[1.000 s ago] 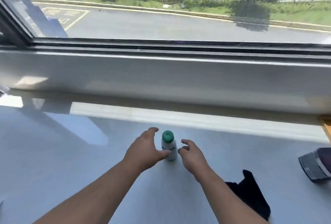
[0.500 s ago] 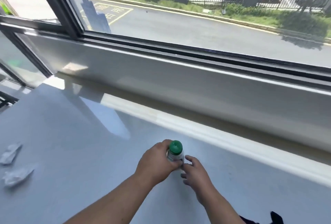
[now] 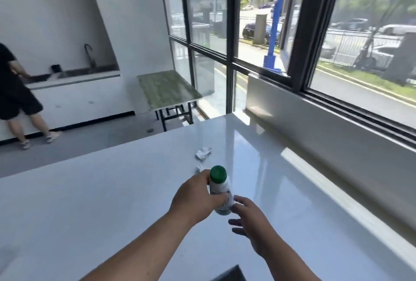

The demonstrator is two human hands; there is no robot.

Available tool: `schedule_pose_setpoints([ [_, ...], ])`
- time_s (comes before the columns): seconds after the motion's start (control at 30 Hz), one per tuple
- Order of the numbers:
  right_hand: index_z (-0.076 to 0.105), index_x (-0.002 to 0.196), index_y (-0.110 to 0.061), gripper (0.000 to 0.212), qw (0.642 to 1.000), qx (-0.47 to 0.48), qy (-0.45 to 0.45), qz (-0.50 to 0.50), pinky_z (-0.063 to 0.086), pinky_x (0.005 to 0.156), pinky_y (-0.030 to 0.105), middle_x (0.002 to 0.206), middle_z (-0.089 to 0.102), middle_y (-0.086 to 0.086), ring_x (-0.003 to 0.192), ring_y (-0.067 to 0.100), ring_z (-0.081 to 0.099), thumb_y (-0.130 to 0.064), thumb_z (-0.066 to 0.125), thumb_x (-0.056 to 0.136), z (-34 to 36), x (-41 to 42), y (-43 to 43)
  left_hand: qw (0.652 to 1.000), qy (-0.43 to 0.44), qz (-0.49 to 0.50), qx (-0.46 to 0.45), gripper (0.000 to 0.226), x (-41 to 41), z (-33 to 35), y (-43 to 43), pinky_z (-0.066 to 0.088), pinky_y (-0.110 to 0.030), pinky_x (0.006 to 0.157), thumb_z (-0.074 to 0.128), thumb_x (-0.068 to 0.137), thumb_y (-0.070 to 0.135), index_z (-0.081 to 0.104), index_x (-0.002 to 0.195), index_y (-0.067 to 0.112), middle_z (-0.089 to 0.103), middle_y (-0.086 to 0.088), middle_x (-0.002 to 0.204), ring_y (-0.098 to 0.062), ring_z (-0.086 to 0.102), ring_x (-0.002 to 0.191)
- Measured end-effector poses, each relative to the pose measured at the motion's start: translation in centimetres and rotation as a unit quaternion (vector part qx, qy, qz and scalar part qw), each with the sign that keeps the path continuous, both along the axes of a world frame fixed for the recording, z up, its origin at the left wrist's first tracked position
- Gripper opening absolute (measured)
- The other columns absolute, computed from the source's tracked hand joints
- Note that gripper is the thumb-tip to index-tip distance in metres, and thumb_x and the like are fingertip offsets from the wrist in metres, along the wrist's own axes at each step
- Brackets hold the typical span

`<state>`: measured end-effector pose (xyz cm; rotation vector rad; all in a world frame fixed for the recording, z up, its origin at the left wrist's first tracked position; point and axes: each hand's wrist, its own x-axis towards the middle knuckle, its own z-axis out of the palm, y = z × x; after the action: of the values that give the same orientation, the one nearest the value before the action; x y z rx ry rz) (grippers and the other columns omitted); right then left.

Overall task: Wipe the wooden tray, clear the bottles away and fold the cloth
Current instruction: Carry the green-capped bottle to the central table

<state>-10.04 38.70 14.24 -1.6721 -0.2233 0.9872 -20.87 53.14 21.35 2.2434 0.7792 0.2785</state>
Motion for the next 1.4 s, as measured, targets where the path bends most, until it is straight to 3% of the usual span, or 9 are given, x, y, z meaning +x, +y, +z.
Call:
schedule_pose_setpoints([
  [0.3, 0.066, 0.125, -0.031, 0.030, 0.978, -0.005, 0.001, 0.208, 0.061, 0.087, 0.040, 0.121, 0.071, 0.001, 0.104, 0.030, 0.073, -0.025, 0.059, 0.096, 0.5, -25.2, 18.3, 0.978, -0.004, 0.207, 0.007, 0.051, -29.6, -0.1, 13.9, 0.043, -0.022, 0.061, 0.066, 0.064, 0.070, 0.058, 0.108, 0.047, 0.066, 0.027, 0.098, 0.007, 0.060, 0.084],
  [0.4, 0.065, 0.126, -0.030, 0.033, 0.966, -0.011, 0.015, 0.257, 0.061, 0.083, 0.038, 0.122, 0.072, 0.001, 0.103, 0.029, 0.073, -0.027, 0.060, 0.093, 0.1, -31.4, 22.2, 0.968, 0.012, 0.250, 0.008, 0.051, -36.4, -0.7, 16.6, 0.044, -0.023, 0.063, 0.066, 0.064, 0.071, 0.056, 0.108, 0.048, 0.066, 0.026, 0.102, 0.007, 0.059, 0.086],
  [0.57, 0.063, 0.130, -0.028, 0.036, 0.953, -0.024, 0.020, 0.303, 0.061, 0.092, 0.042, 0.125, 0.071, 0.002, 0.104, 0.030, 0.073, -0.026, 0.059, 0.094, -0.8, -37.5, 28.2, 0.953, 0.022, 0.302, 0.002, 0.054, -43.5, -2.4, 21.2, 0.045, -0.024, 0.066, 0.065, 0.065, 0.074, 0.054, 0.113, 0.051, 0.066, 0.027, 0.106, -0.002, 0.061, 0.092],
  [0.7, 0.061, 0.133, -0.027, 0.038, 0.944, -0.037, 0.031, 0.325, 0.061, 0.094, 0.043, 0.126, 0.071, 0.002, 0.104, 0.029, 0.073, -0.027, 0.058, 0.095, -1.8, -39.4, 32.7, 0.946, 0.026, 0.322, -0.012, 0.039, -45.7, -3.8, 24.1, 0.043, -0.022, 0.060, 0.065, 0.065, 0.075, 0.050, 0.097, 0.057, 0.065, 0.031, 0.095, 0.007, 0.061, 0.081],
  [0.83, 0.064, 0.129, -0.026, 0.037, 0.948, -0.033, 0.051, 0.314, 0.060, 0.094, 0.042, 0.123, 0.072, 0.002, 0.103, 0.030, 0.074, -0.026, 0.061, 0.093, -3.6, -39.5, 38.7, 0.944, 0.041, 0.326, -0.004, 0.052, -45.9, -4.8, 28.6, 0.044, -0.023, 0.059, 0.065, 0.061, 0.079, 0.051, 0.105, 0.055, 0.067, 0.031, 0.089, 0.006, 0.064, 0.078],
  [1.0, 0.067, 0.123, -0.025, 0.040, 0.944, -0.045, 0.105, 0.310, 0.060, 0.092, 0.041, 0.117, 0.076, 0.003, 0.107, 0.032, 0.075, -0.027, 0.063, 0.082, -5.3, -39.4, 45.9, 0.943, 0.080, 0.322, -0.012, 0.049, -45.3, -5.7, 35.0, 0.045, -0.022, 0.059, 0.063, 0.059, 0.080, 0.047, 0.102, 0.061, 0.063, 0.039, 0.090, 0.007, 0.063, 0.078],
  [1.23, 0.065, 0.128, -0.032, 0.040, 0.957, -0.070, 0.117, 0.255, 0.059, 0.093, 0.039, 0.118, 0.074, -0.001, 0.102, 0.025, 0.075, -0.027, 0.061, 0.089, -10.3, -36.3, 53.3, 0.950, 0.116, 0.290, -0.010, 0.050, -40.2, -10.5, 44.2, 0.051, -0.025, 0.069, 0.069, 0.068, 0.070, 0.052, 0.111, 0.052, 0.065, 0.025, 0.102, -0.001, 0.066, 0.083],
  [1.4, 0.059, 0.139, -0.029, 0.047, 0.955, -0.142, 0.089, 0.246, 0.058, 0.078, 0.029, 0.115, 0.070, -0.003, 0.100, 0.023, 0.074, -0.026, 0.058, 0.092, -14.0, -34.5, 53.2, 0.954, 0.159, 0.252, -0.043, 0.048, -38.2, -15.6, 45.1, 0.055, -0.032, 0.080, 0.076, 0.073, 0.063, 0.056, 0.113, 0.045, 0.067, 0.021, 0.106, -0.008, 0.064, 0.094],
])
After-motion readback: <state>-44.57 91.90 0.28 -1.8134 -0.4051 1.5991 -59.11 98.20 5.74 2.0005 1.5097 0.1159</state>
